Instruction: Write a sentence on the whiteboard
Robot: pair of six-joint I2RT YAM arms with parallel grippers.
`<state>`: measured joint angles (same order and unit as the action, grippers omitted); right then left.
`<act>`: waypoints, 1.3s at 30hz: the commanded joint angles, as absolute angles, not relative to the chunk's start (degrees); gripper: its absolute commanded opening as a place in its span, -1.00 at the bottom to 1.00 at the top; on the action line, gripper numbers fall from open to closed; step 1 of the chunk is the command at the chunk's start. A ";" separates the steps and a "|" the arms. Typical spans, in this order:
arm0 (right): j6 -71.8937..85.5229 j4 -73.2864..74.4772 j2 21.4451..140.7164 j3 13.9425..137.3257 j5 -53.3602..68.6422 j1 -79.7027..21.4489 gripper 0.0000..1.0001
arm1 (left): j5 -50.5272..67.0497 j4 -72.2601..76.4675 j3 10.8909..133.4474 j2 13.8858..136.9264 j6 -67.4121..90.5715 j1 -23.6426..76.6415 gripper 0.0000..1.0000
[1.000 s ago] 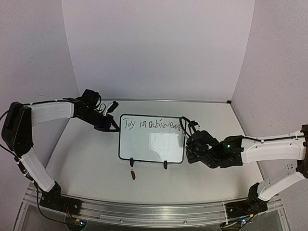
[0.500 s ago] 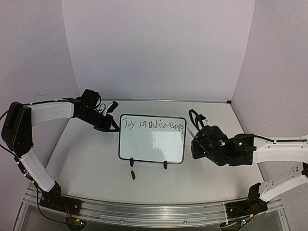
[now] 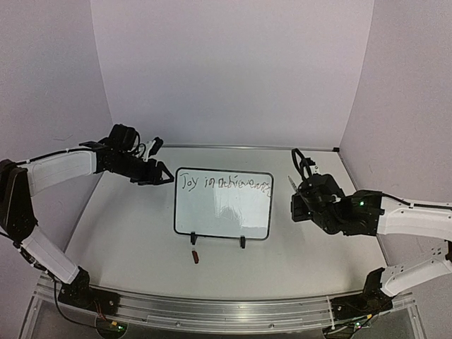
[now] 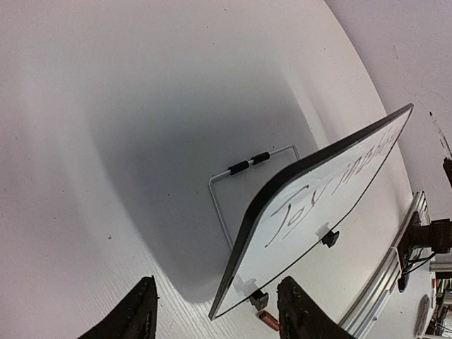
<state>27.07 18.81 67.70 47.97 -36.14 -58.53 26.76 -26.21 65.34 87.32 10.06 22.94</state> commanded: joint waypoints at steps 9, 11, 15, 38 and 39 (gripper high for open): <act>26.82 19.38 62.91 47.10 -35.14 -54.46 -1.00 | 24.43 -10.93 47.88 74.88 23.23 28.67 0.59; 27.38 19.11 62.76 46.78 -34.87 -54.46 -1.00 | 24.12 -9.67 46.71 75.44 23.57 30.82 0.60; 28.32 18.18 62.13 45.89 -34.25 -54.42 -1.00 | 20.72 -7.41 43.62 77.08 26.37 33.63 0.61; 28.75 16.18 61.49 44.21 -33.00 -54.43 -1.00 | 16.00 0.64 38.38 82.55 28.51 42.14 0.38; 28.79 16.10 61.58 44.19 -32.87 -54.43 -1.00 | 15.96 1.26 38.48 83.14 28.40 42.42 0.35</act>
